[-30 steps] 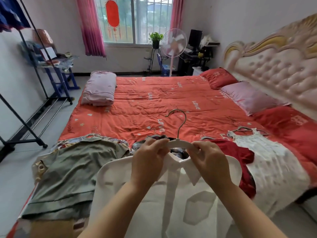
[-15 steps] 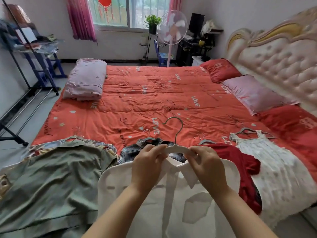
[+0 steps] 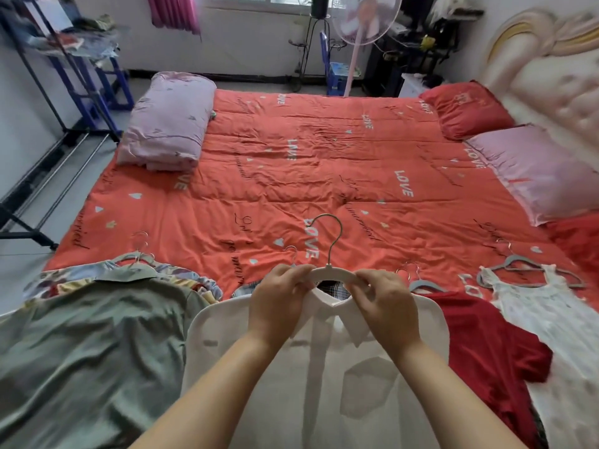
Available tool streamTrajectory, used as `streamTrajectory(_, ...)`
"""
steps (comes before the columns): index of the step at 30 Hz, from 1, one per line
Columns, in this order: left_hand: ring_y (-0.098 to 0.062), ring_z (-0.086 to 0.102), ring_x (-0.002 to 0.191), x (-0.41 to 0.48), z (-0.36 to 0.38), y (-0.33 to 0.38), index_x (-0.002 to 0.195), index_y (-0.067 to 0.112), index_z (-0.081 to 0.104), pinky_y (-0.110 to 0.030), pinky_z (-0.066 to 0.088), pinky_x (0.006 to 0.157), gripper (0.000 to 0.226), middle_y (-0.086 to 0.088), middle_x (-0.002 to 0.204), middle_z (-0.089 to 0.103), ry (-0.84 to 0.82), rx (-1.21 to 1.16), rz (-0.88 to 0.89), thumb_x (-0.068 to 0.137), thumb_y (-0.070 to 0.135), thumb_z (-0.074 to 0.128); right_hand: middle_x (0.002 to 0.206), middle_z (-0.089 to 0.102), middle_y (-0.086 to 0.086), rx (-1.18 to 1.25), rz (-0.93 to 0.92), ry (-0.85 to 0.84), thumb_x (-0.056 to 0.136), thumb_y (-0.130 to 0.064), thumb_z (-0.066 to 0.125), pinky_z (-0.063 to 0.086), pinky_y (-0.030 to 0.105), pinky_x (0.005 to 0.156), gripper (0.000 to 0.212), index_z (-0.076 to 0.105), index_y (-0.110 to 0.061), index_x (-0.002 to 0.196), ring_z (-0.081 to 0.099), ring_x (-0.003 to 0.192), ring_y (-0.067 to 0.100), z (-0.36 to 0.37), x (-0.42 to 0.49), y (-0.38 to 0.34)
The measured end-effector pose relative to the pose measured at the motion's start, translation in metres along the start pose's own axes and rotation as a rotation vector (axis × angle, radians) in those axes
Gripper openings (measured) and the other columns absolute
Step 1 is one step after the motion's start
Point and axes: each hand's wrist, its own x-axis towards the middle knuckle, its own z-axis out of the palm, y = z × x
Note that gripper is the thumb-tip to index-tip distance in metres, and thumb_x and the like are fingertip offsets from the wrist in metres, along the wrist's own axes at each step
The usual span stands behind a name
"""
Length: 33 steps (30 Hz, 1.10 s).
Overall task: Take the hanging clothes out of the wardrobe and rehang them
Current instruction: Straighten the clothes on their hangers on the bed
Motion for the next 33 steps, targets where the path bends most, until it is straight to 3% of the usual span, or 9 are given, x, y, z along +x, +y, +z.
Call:
streamTrajectory(2, -0.018, 0.059, 0.085, 0.021, 0.011, -0.011, 0.103, 0.020, 0.071, -0.028, 0.044, 0.072, 0.038, -0.004, 0.091, 0.066, -0.031, 0.031, -0.051, 0.078, 0.034, 0.046, 0.075, 0.066, 0.002, 0.026, 0.012, -0.049, 0.075, -0.025, 0.066, 0.039, 0.027, 0.066, 0.016, 0.070, -0.014, 0.086, 0.059, 0.072, 0.025, 0.020, 0.021, 0.014)
streamTrajectory(8, -0.027, 0.061, 0.091, 0.080, 0.060, -0.065, 0.106, 0.021, 0.071, -0.037, 0.048, 0.078, 0.038, -0.005, 0.094, 0.066, -0.092, 0.092, -0.225, 0.075, 0.028, 0.049, 0.070, 0.064, 0.001, 0.044, 0.028, -0.186, 0.073, -0.025, 0.060, 0.034, 0.025, 0.065, 0.016, 0.069, -0.014, 0.082, 0.058, 0.069, 0.026, 0.098, 0.073, 0.067)
streamTrajectory(14, -0.030, 0.060, 0.094, 0.109, 0.118, -0.145, 0.112, 0.019, 0.068, -0.042, 0.048, 0.079, 0.036, -0.006, 0.095, 0.064, -0.138, 0.221, -0.337, 0.079, 0.028, 0.056, 0.070, 0.064, 0.004, 0.015, 0.055, -0.318, 0.073, -0.026, 0.063, 0.046, 0.037, 0.062, 0.015, 0.068, -0.014, 0.080, 0.058, 0.070, 0.029, 0.192, 0.093, 0.118)
streamTrajectory(18, -0.020, 0.036, 0.129, 0.108, 0.153, -0.193, 0.141, 0.024, 0.038, -0.032, 0.030, 0.103, 0.055, 0.002, 0.139, 0.042, -0.310, 0.424, -0.390, 0.089, 0.028, 0.056, 0.098, 0.067, 0.009, -0.038, 0.156, -0.471, 0.079, -0.027, 0.067, 0.045, 0.043, 0.085, 0.031, 0.068, -0.013, 0.107, 0.058, 0.099, 0.032, 0.254, 0.087, 0.154)
streamTrajectory(21, -0.018, 0.023, 0.136, 0.093, 0.173, -0.214, 0.143, 0.023, 0.033, -0.030, 0.025, 0.106, 0.058, 0.000, 0.150, 0.027, -0.437, 0.472, -0.439, 0.090, 0.030, 0.056, 0.104, 0.067, 0.010, -0.043, 0.096, -0.548, 0.075, -0.020, 0.074, 0.043, 0.045, 0.091, 0.040, 0.065, -0.008, 0.113, 0.058, 0.104, 0.033, 0.279, 0.068, 0.169)
streamTrajectory(25, -0.021, 0.027, 0.133, 0.067, 0.180, -0.220, 0.135, 0.023, 0.041, -0.033, 0.031, 0.101, 0.046, -0.001, 0.148, 0.028, -0.534, 0.516, -0.467, 0.091, 0.031, 0.054, 0.093, 0.067, 0.011, -0.027, 0.064, -0.584, 0.066, -0.007, 0.077, 0.049, 0.046, 0.082, 0.037, 0.069, -0.007, 0.101, 0.062, 0.091, 0.036, 0.284, 0.041, 0.176)
streamTrajectory(28, -0.019, 0.031, 0.130, 0.053, 0.171, -0.213, 0.134, 0.022, 0.042, -0.030, 0.033, 0.096, 0.045, 0.000, 0.141, 0.034, -0.506, 0.499, -0.455, 0.091, 0.031, 0.054, 0.087, 0.067, 0.011, -0.055, 0.051, -0.587, 0.067, -0.012, 0.072, 0.051, 0.043, 0.074, 0.027, 0.070, -0.008, 0.094, 0.063, 0.083, 0.036, 0.274, 0.029, 0.172)
streamTrajectory(31, -0.017, 0.028, 0.133, 0.045, 0.154, -0.202, 0.137, 0.025, 0.039, -0.030, 0.028, 0.102, 0.047, 0.002, 0.146, 0.031, -0.492, 0.479, -0.471, 0.092, 0.031, 0.052, 0.080, 0.066, 0.008, -0.045, 0.033, -0.578, 0.067, -0.018, 0.065, 0.053, 0.041, 0.065, 0.021, 0.070, -0.010, 0.087, 0.063, 0.073, 0.034, 0.261, 0.027, 0.159)
streamTrajectory(33, -0.017, 0.025, 0.136, 0.042, 0.138, -0.192, 0.137, 0.027, 0.039, -0.030, 0.026, 0.105, 0.047, 0.001, 0.148, 0.029, -0.467, 0.468, -0.472, 0.093, 0.030, 0.051, 0.083, 0.067, 0.009, -0.024, 0.022, -0.590, 0.069, -0.012, 0.073, 0.052, 0.043, 0.068, 0.021, 0.070, -0.009, 0.089, 0.063, 0.077, 0.035, 0.253, 0.029, 0.143)
